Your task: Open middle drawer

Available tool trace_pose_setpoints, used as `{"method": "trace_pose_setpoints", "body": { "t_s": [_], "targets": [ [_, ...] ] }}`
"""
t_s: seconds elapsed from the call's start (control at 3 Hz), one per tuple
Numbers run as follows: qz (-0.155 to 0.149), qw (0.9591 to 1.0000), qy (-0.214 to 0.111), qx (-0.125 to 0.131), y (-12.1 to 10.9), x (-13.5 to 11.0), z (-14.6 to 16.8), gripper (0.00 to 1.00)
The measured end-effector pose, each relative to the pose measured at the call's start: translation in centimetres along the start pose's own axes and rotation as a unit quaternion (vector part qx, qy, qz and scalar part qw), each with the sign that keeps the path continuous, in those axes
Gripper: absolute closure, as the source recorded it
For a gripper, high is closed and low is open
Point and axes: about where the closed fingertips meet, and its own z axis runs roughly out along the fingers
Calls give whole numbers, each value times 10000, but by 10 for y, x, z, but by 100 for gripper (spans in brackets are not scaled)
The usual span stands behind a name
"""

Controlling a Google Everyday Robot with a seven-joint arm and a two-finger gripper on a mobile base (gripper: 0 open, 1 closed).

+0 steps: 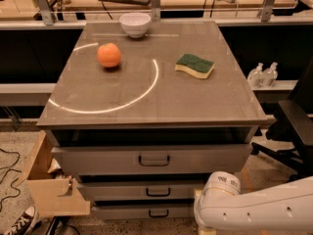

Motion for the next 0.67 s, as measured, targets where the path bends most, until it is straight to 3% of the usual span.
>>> {"method": "trace_pose_setpoints", "body": {
  "t_s": [0.67],
  "targets": [
    [-444,9983,-369,-52,-9,-44,29,0]
  ]
}}
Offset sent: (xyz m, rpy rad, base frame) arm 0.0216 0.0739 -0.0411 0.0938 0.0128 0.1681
